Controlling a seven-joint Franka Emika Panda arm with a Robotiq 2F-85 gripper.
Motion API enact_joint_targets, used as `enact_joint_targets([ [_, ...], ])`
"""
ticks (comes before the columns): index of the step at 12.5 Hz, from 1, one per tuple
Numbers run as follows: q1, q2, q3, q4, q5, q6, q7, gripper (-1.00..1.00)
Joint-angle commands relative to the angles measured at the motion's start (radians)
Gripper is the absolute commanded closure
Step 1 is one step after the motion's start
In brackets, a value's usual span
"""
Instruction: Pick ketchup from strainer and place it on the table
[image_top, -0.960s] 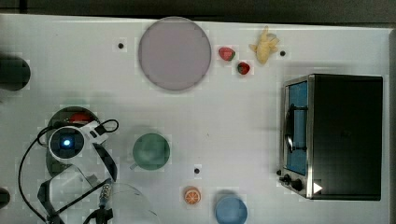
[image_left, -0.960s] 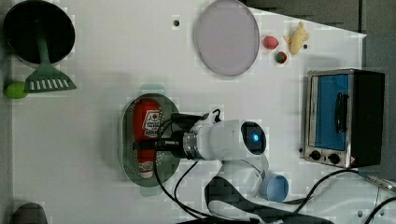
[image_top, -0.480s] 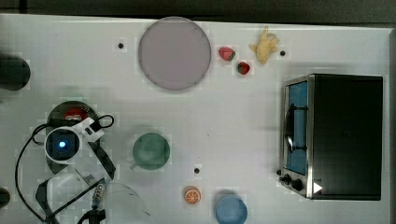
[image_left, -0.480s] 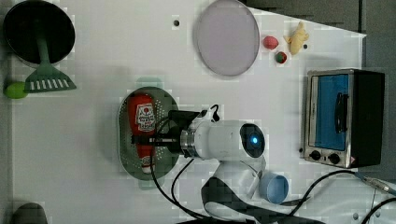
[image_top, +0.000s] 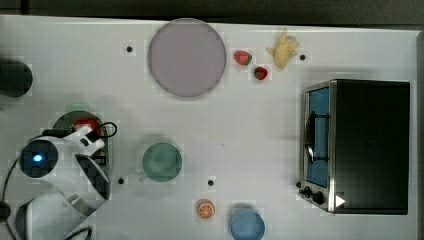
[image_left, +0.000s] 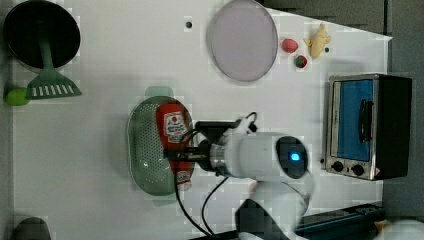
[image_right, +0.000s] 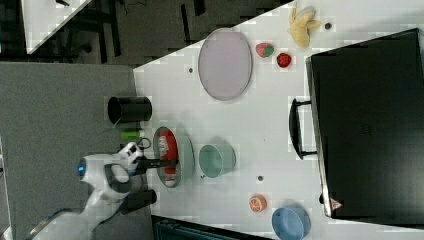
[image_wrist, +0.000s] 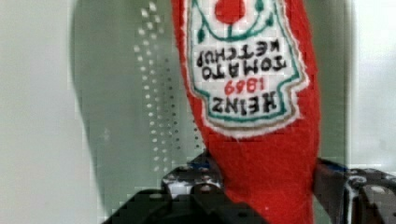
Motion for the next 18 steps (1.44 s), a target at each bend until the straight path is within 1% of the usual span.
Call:
enact_joint_targets([
  [1,-0.056,-0.164,0.003,0.103,0.122,-0.182,0.04,-0.17],
  [2,-0.074,-0.195,-0.008,0.134,0.153,-0.259,0.033,-0.17],
  [4,-0.108,-0.233,-0.048,0.189,0.161,-0.374,0.003,-0.17],
  [6,-0.138,-0.248,-0.109,0.221,0.161,-0.409,-0.065,-0.17],
  [8,-0.164,-0.252,-0.191,0.226,0.157,-0.409,-0.158,-0.17],
  [10,-0.176,-0.25,-0.275,0.221,0.155,-0.409,-0.241,-0.17],
  [14,-0.181,-0.25,-0.454,0.196,0.154,-0.411,-0.258,-0.17],
  [16,-0.182,-0.25,-0.515,0.144,0.154,-0.41,-0.285,-0.17],
  [18,-0.183,-0.25,-0.551,0.072,0.154,-0.392,-0.322,-0.17],
])
